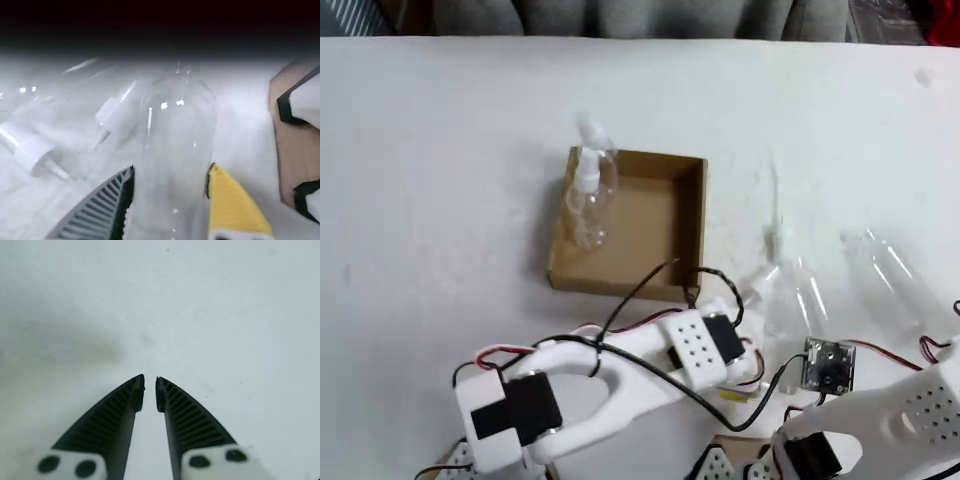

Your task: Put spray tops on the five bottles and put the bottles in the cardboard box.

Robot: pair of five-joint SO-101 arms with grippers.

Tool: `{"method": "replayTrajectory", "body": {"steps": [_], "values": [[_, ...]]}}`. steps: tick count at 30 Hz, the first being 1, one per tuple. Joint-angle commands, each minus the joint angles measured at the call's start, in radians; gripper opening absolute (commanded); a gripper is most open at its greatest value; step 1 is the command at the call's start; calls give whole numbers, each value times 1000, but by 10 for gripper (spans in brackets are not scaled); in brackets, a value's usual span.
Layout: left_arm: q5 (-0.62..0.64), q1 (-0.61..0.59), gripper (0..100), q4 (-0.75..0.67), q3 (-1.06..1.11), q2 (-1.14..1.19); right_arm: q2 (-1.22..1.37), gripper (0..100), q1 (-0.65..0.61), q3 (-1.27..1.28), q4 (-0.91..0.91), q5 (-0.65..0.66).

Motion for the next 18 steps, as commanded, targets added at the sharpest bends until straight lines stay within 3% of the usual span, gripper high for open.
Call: {"method": "replayTrajectory", "body": {"steps": [1, 18], "values": [[9, 18, 12, -17, -18, 19, -24, 15, 10, -44, 8, -2], [58, 5, 20, -17, -15, -99, -24, 15, 21, -44, 8, -2]]}}
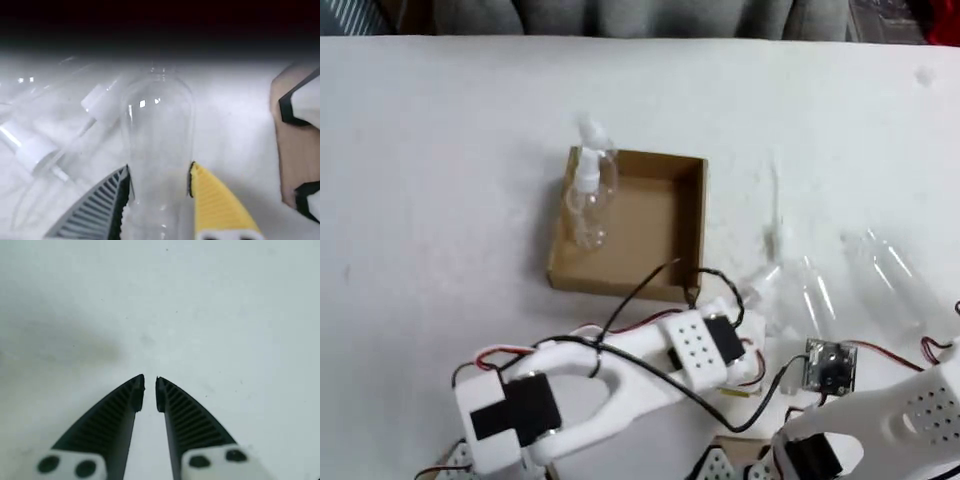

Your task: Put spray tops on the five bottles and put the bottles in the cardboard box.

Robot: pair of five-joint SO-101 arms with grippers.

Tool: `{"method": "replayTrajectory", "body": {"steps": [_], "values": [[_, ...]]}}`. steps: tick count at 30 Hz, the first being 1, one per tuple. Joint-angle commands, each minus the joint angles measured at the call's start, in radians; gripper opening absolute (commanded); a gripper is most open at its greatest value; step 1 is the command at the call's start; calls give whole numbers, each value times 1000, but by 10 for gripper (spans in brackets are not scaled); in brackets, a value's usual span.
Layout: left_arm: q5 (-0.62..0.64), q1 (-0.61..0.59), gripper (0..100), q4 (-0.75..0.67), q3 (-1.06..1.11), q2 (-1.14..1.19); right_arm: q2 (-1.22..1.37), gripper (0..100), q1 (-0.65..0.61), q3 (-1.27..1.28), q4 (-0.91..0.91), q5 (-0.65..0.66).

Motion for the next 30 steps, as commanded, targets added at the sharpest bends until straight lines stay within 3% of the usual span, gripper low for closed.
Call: {"method": "replayTrajectory", "body": {"steps": [1, 17, 23, 30], "values": [[78, -5, 22, -11, -17, -88, -25, 15, 15, -44, 8, -2], [114, -67, 24, -3, -11, -183, -27, 15, 25, -44, 8, -2], [18, -61, 20, 104, -9, -179, -25, 15, 24, -44, 8, -6], [-3, -24, 20, 180, -9, -185, -22, 15, 13, -37, 45, -11]]}}
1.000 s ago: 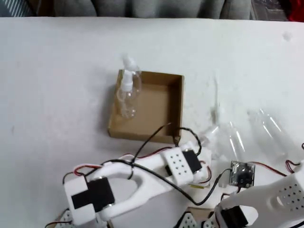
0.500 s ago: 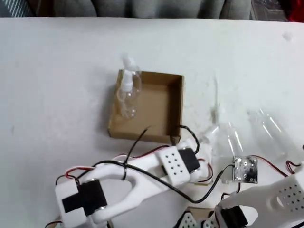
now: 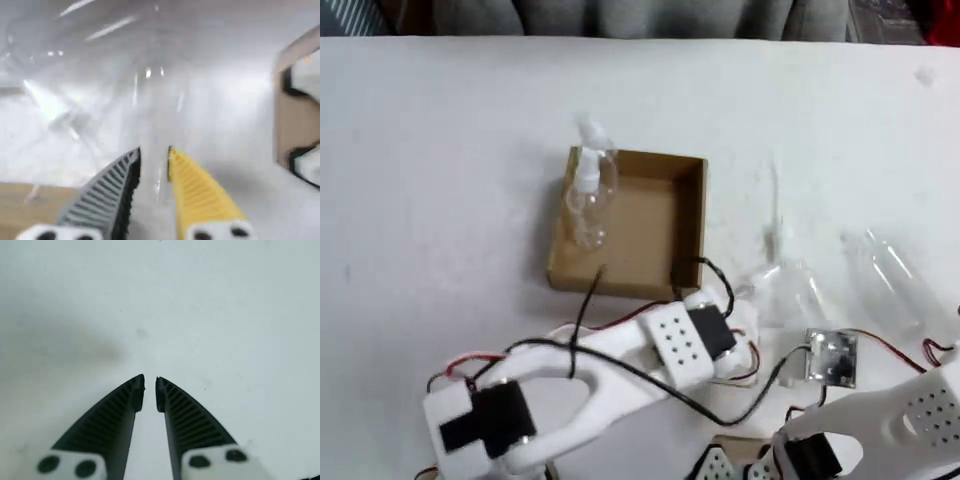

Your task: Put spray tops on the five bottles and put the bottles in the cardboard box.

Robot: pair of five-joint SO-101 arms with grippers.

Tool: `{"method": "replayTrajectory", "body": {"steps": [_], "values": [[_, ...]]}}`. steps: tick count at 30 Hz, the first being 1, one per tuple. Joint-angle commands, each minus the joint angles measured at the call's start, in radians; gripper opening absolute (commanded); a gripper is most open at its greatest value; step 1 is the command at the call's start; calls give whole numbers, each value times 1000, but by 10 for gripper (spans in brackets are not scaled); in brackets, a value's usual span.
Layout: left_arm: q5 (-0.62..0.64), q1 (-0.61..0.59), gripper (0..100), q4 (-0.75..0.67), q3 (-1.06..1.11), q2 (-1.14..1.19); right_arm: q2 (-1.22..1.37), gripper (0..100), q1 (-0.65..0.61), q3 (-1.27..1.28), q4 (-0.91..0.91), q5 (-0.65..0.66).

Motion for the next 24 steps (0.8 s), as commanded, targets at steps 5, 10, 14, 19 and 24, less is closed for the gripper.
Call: {"method": "replayTrajectory", "body": {"steps": [5, 10, 14, 19, 24], "values": [[-51, 64, 20, 32, -11, -53, -22, 15, -16, -40, 71, -11], [-51, 65, 20, 34, -11, -53, -22, 15, -18, -40, 71, -38], [-54, 67, 20, 34, -9, -53, -22, 15, -21, -37, 71, -44], [-52, 68, 20, 35, -9, -53, -21, 15, -27, -35, 116, -143], [-52, 68, 20, 29, -14, -54, 8, 15, -50, -35, 171, -255]]}}
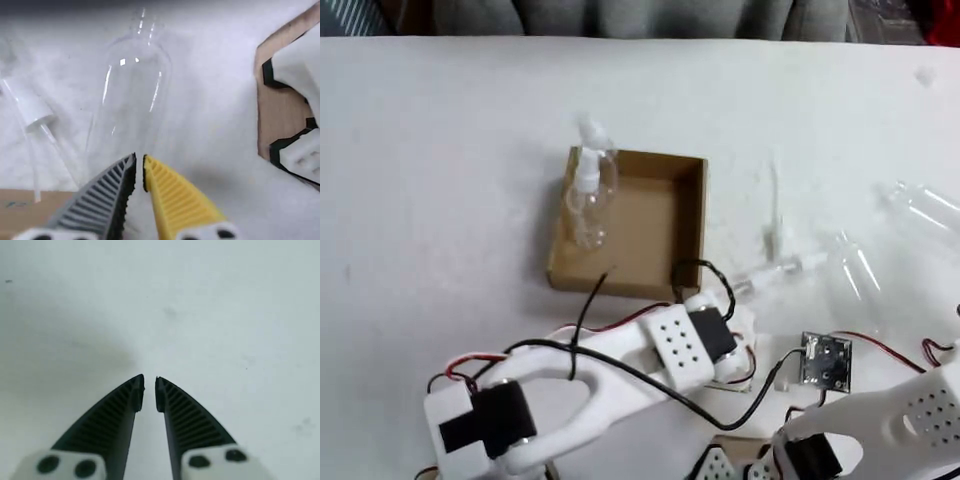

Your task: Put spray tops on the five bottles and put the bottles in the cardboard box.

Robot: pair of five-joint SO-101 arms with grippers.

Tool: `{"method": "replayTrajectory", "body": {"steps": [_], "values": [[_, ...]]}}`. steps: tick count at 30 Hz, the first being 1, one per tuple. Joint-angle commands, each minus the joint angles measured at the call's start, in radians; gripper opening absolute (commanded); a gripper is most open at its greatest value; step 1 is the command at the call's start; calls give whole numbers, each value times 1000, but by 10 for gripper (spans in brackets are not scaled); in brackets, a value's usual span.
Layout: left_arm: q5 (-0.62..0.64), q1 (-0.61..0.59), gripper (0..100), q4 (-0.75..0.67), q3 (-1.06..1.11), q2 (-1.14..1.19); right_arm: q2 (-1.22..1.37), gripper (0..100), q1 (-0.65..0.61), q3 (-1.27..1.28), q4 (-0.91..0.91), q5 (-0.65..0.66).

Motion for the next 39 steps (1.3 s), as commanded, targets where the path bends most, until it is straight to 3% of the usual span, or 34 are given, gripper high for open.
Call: {"method": "replayTrajectory", "body": {"steps": [1, 8, 15, 22, 33, 39], "values": [[-23, 45, 20, 5, -17, -53, 19, 15, -48, -35, 42, -68], [-21, 56, 22, 2, -21, -53, 84, 15, -122, -46, 165, -98], [-21, 58, 24, 2, -23, -53, -114, 15, -166, -35, 303, -183], [-21, 61, 24, -12, -23, -53, -265, 15, -226, -35, 489, -183], [81, 47, 25, -83, -23, -53, -300, 15, -297, -35, 555, -218], [84, 15, 165, -81, -14, -51, -292, 15, -300, -35, 547, -224]]}}
